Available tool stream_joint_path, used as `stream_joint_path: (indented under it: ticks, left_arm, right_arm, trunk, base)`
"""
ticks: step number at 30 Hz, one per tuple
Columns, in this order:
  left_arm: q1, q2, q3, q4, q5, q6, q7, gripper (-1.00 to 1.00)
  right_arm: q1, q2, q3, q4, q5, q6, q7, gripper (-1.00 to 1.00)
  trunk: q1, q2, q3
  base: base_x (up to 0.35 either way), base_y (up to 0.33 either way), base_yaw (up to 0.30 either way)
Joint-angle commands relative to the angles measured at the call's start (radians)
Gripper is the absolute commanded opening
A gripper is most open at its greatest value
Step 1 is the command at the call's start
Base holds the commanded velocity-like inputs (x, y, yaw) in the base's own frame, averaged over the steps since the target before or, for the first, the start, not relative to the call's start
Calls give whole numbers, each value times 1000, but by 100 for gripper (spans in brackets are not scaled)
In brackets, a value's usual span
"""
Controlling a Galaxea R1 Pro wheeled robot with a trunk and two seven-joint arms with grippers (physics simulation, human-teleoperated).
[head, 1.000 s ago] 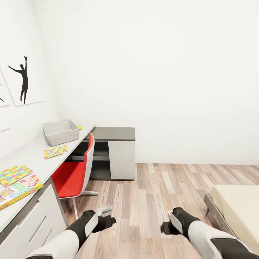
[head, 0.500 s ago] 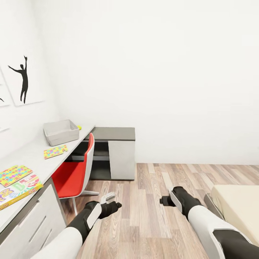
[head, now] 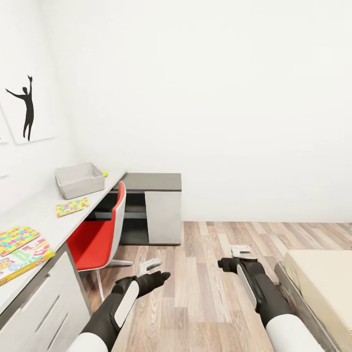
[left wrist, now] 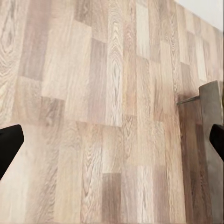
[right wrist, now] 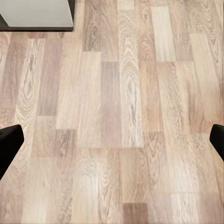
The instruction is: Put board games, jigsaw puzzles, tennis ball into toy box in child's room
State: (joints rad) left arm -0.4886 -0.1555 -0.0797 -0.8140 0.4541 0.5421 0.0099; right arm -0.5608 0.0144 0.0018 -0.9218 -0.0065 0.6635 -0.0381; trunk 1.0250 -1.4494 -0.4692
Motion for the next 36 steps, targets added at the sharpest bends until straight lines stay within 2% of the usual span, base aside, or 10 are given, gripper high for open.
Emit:
stream_joint_path:
  ticks: [1,2,5,6,8,14,27,36]
  left_arm:
    - [7,2,-3,-16,18,7,1,100]
    - [7,2,-3,-16,18,7,1,100]
    - [21,7,-11,-43,65,13,0,100]
    - [21,7,-11,-43,65,13,0,100]
    - [27,10,-16,-53,89,15,0,100]
    - [34,14,-21,-64,113,18,0,100]
    - [47,17,-22,-82,124,16,2,100]
    - [55,17,-22,-95,125,13,3,100]
  right_arm:
    - [21,1,1,-48,-1,34,-3,100]
    - [21,1,1,-48,-1,34,-3,100]
    - [60,0,2,-137,-1,143,-2,100]
    - [60,0,2,-137,-1,143,-2,100]
    - [72,-1,-2,-170,-2,209,0,100]
    - [82,-5,-6,-205,-4,280,20,100]
    - [86,-19,-9,-225,0,323,102,100]
    - [86,-24,-9,-227,2,329,119,100]
  trunk:
    - [0,-1,-1]
    - [0,-1,-1]
    - [0,-1,-1]
    - [0,-1,-1]
    - [0,-1,-1]
    - [0,-1,-1]
    - [0,-1,-1]
    - [0,-1,-1]
  base:
    - [0,0,-186]
    - [0,0,-186]
    - [0,0,-221]
    - [0,0,-235]
    - [0,0,-249]
    - [0,0,-264]
    - [0,0,-280]
    - [0,0,-285]
